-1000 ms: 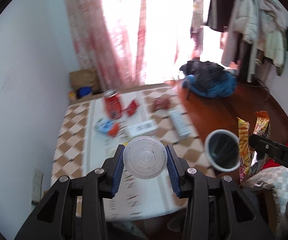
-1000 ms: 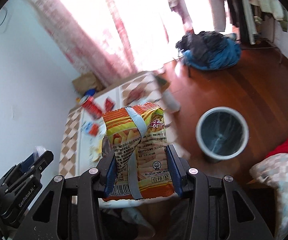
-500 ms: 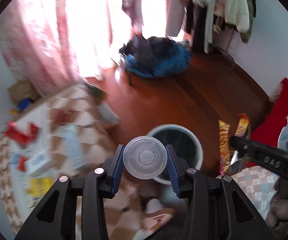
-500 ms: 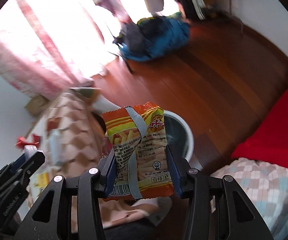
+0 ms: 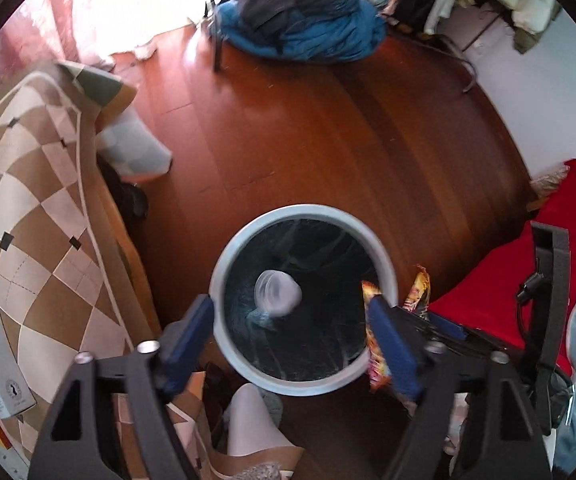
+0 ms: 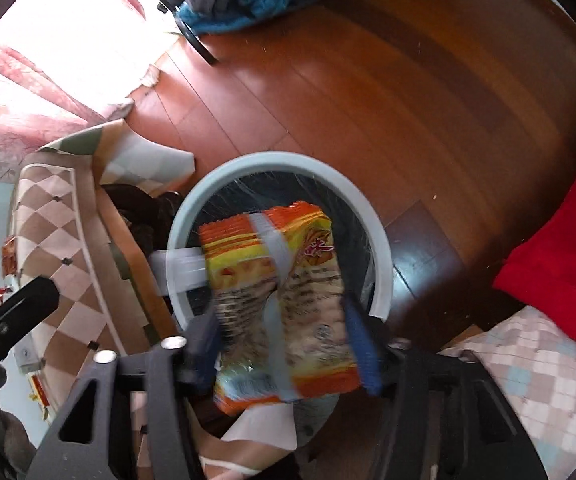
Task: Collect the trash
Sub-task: 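Carry the snack bag and clear lid to the white bin and release both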
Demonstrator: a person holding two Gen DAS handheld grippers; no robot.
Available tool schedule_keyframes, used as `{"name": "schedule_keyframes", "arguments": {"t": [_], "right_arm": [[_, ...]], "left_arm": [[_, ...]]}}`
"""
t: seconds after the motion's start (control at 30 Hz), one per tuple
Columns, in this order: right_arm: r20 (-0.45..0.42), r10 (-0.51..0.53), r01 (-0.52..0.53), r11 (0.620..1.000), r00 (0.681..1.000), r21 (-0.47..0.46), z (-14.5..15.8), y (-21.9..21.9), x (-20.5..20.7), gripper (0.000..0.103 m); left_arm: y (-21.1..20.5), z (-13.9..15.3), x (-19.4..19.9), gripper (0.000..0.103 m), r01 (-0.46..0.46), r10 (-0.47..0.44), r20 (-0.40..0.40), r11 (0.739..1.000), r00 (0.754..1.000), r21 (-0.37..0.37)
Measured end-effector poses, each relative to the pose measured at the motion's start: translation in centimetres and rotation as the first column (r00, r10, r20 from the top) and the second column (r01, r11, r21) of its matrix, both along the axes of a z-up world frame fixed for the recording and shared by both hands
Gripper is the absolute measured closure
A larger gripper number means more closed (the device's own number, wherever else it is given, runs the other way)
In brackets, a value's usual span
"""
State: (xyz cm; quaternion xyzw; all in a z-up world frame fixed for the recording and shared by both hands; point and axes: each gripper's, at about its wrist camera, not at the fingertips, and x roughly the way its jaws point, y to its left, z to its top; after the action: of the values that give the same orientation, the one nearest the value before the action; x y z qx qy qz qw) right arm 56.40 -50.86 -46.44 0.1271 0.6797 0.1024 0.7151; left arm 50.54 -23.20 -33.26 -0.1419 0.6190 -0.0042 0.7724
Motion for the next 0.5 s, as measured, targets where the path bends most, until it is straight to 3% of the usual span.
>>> {"name": "schedule_keyframes", "arguments": {"t": [0.07,0.13,0.17,0.5], "right_arm": [[-0.025,-0.008,0.008,1.000,1.000,0.009,-1.1,0.1,0.2,0.024],[-0.031,-0.009,0.010,1.000,0.999,0.019,-1.6,0.2,0.2,0.007],[-0.033,-0.009,0.009,1.000,0.999,0.019,-1.6,0.2,0.0,0.004],[-0.009,0.049,-0.050,0.989,0.999,-0.136,-0.5,0.6,-2.6,0.000]], "left_arm": [[0.3,-0.6,-0.3,0.020,-0.014,0.014,-0.023,1.000,1.000,0.017],[0.7,-1.2,-0.5,0.010,-0.019,0.020,-0.035,0.999,0.999,0.043],[0.8,-1.3,-0.6,0.007,-0.019,0.021,-0.038,0.998,0.999,0.065],[0.5,-0.7,-3.3,0.007,0.014,-0.005,-0.039,0.974,0.999,0.225]]}}
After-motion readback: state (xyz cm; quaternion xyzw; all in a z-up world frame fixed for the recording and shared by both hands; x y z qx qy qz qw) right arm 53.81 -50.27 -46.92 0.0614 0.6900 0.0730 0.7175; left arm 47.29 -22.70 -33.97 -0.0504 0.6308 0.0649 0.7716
